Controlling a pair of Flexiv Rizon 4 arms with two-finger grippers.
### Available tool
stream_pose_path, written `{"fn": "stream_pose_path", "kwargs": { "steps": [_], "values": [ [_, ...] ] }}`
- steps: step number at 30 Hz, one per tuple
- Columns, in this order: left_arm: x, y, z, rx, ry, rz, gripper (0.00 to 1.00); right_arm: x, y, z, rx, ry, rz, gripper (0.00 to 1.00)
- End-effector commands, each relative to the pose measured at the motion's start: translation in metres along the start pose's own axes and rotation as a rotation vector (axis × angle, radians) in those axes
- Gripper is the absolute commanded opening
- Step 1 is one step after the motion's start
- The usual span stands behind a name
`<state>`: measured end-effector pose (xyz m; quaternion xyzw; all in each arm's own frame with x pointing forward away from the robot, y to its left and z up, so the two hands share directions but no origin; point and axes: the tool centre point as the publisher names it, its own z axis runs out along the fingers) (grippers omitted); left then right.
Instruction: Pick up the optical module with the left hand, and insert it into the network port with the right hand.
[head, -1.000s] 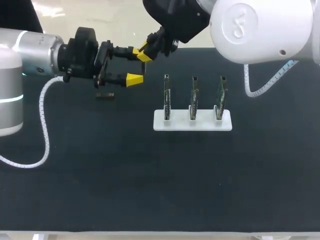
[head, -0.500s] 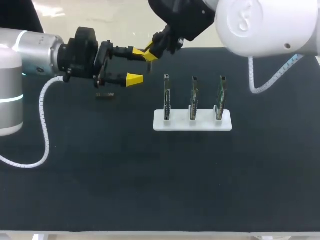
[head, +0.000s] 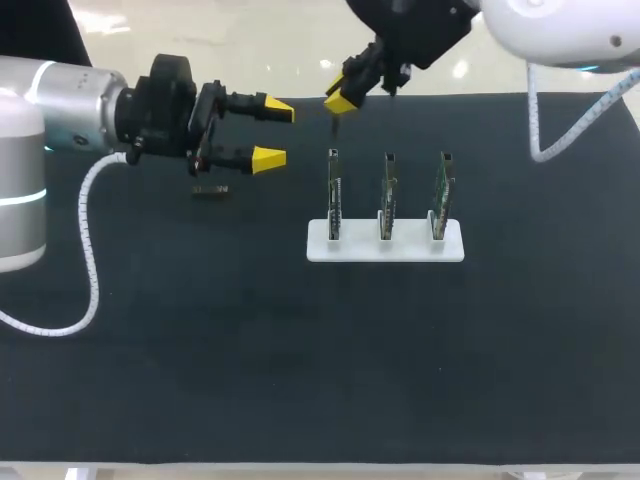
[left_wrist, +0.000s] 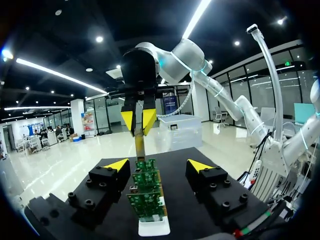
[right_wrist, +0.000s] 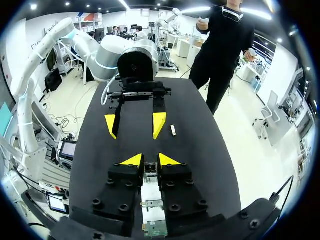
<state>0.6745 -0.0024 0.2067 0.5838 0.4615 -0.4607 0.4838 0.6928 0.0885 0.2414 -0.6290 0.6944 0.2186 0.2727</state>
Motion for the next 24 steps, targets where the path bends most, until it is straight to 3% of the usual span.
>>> {"fn": "stream_pose_path", "kwargs": {
  "steps": [1,10,24],
  "values": [
    [-0.002,0.001,-0.002,-0.024,0.066,-0.011,1.00,0.006,-0.007,-0.006,-0.025,-0.011,-0.012,0.00],
    [0.008,0.004,-0.030,-0.034,0.234,-0.029,1.00,0.020,-0.013,-0.012,-0.038,-0.016,-0.032,0.00],
    [0.019,0.012,-0.056,-0.049,0.316,-0.024,1.00,0.041,-0.022,-0.019,-0.054,-0.011,-0.056,0.00]
  ]
}}
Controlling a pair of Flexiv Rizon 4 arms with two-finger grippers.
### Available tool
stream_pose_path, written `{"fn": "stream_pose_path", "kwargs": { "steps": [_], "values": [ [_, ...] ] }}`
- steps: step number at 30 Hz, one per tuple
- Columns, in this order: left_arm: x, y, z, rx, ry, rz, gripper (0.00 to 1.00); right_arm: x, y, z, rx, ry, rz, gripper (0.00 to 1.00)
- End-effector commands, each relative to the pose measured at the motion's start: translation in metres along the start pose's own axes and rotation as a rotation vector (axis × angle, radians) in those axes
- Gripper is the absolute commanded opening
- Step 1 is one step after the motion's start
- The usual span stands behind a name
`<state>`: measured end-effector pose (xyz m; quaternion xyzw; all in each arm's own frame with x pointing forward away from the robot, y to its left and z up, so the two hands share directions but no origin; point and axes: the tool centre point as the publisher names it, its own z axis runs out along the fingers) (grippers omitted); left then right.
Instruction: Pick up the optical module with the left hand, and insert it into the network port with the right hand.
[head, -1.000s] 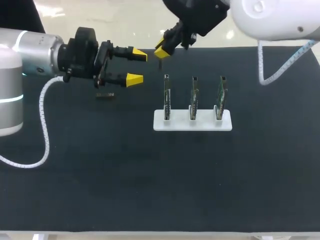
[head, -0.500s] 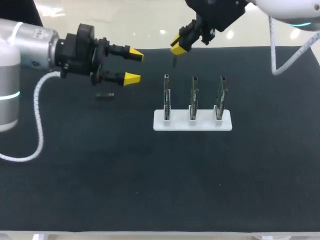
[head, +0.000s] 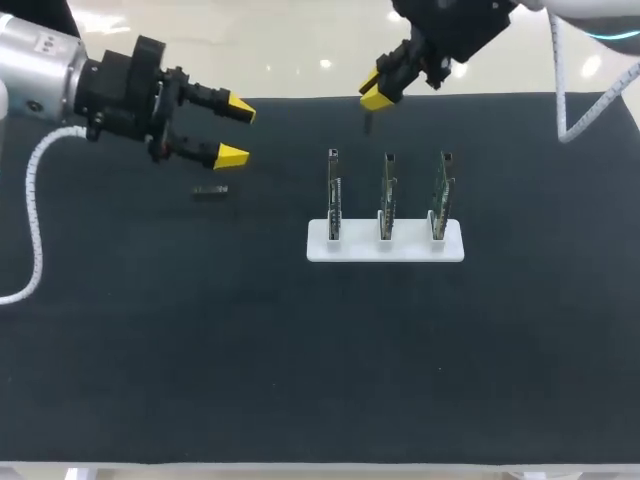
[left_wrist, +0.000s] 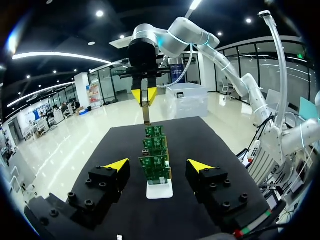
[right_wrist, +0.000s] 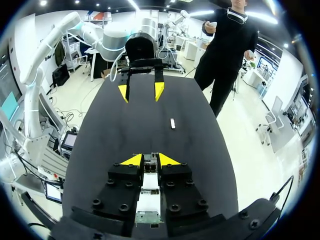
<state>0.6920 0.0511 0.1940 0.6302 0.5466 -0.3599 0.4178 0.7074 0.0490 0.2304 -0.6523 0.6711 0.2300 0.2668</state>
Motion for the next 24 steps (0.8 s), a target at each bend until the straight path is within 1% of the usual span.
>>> {"fn": "stream_pose_path", "kwargs": {
  "steps": [1,5,10,13,19,24],
  "values": [
    [0.000,0.003,-0.004,0.007,0.018,-0.011,1.00,0.008,-0.003,-0.004,-0.011,0.000,-0.007,0.00],
    [0.003,0.005,-0.008,0.006,0.032,-0.010,1.00,0.015,-0.007,-0.006,-0.026,-0.002,-0.009,0.00],
    [0.009,0.010,-0.017,-0.010,0.089,-0.018,1.00,0.024,-0.010,-0.007,-0.033,0.009,-0.013,0.00],
    [0.009,0.010,-0.017,-0.010,0.089,-0.018,1.00,0.028,-0.011,-0.006,-0.040,0.027,-0.015,0.00],
    [0.009,0.010,-0.017,-0.010,0.089,-0.018,1.00,0.038,-0.011,0.000,-0.033,0.027,-0.030,0.00],
    [0.009,0.010,-0.017,-0.010,0.089,-0.018,1.00,0.042,-0.010,0.006,-0.024,0.021,-0.031,0.00]
  ]
}}
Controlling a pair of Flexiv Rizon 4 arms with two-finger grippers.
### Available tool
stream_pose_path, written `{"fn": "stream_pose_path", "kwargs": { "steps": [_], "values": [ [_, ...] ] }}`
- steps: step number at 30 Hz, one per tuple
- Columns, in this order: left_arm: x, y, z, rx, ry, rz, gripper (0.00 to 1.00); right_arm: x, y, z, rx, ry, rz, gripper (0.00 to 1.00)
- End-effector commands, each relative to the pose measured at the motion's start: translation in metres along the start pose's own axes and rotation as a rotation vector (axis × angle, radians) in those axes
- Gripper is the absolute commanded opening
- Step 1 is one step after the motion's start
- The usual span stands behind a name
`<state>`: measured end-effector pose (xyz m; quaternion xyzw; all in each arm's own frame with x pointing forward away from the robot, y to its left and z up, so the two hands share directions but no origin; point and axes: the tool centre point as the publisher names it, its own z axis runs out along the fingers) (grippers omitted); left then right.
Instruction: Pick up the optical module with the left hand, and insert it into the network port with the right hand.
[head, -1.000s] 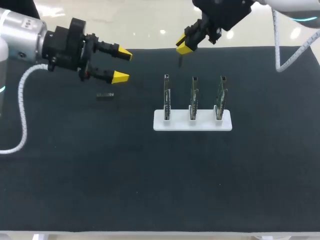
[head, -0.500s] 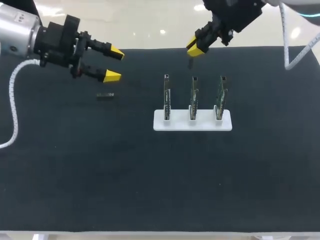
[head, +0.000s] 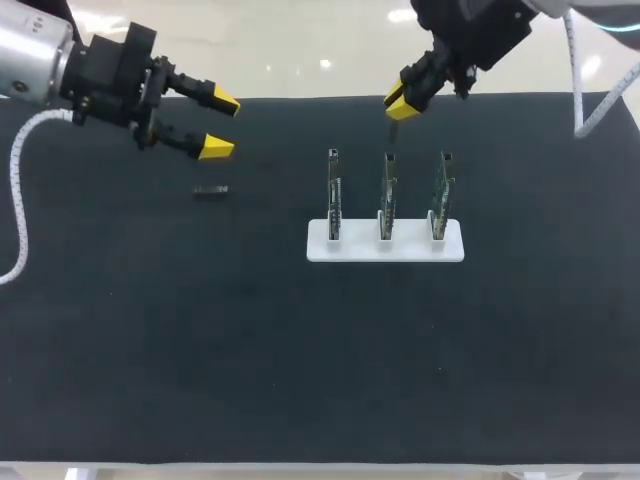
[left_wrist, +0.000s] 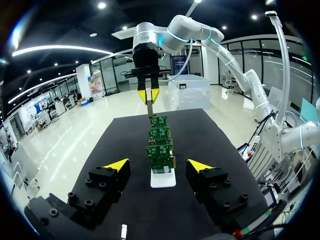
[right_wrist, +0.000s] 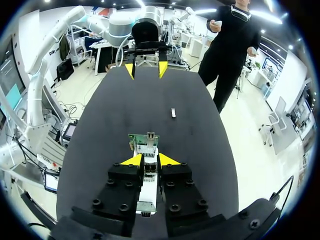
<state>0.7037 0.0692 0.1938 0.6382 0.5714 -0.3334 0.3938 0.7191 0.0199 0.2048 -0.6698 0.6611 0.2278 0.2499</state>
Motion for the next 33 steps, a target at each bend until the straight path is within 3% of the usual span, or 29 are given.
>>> {"fn": "stream_pose_path", "kwargs": {
  "steps": [1,33],
  "values": [
    [0.000,0.000,0.000,0.000,0.003,0.000,1.00,0.004,0.002,0.007,0.012,-0.009,0.001,0.00],
    [0.000,0.000,0.000,0.000,0.003,0.000,1.00,0.017,0.007,0.016,0.022,-0.018,-0.005,0.00]
  ]
}}
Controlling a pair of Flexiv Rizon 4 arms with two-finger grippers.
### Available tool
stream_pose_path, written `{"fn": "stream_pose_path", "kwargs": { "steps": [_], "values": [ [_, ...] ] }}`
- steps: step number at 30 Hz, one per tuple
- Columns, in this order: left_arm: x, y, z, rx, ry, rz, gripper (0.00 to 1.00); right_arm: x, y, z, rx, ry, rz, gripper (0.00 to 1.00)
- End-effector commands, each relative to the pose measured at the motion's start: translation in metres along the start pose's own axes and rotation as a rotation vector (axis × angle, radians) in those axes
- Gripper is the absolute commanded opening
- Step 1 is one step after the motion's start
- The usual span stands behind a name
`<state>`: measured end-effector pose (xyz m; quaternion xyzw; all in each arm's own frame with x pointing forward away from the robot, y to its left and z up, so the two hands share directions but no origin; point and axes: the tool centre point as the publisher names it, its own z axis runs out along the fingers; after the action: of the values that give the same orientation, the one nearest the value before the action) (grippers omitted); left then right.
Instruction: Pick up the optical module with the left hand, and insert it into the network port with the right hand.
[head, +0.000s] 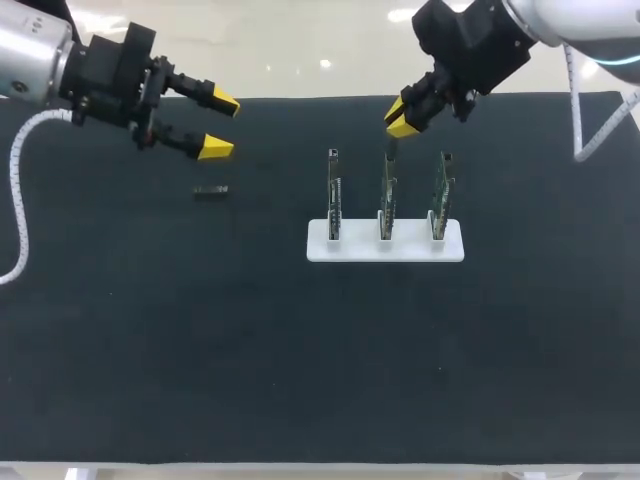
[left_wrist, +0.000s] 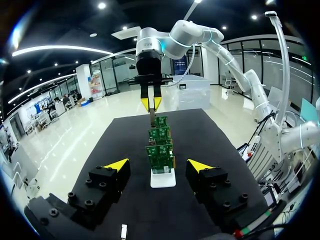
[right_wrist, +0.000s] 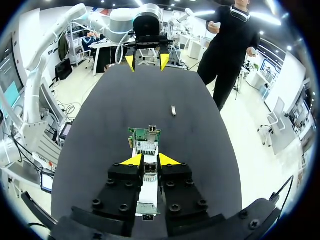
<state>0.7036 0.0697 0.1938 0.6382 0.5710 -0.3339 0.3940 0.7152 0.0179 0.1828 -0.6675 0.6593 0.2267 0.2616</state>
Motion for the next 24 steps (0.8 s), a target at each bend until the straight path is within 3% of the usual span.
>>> {"fn": "stream_pose_path", "kwargs": {
  "steps": [1,24],
  "values": [
    [-0.0003,0.0000,0.0003,-0.001,0.004,0.000,1.00,0.0013,0.0024,0.0008,0.004,-0.002,0.001,0.00],
    [-0.0003,0.0000,0.0003,-0.001,0.004,0.000,1.00,0.0049,0.0050,0.0064,0.009,-0.010,0.009,0.00]
  ]
}}
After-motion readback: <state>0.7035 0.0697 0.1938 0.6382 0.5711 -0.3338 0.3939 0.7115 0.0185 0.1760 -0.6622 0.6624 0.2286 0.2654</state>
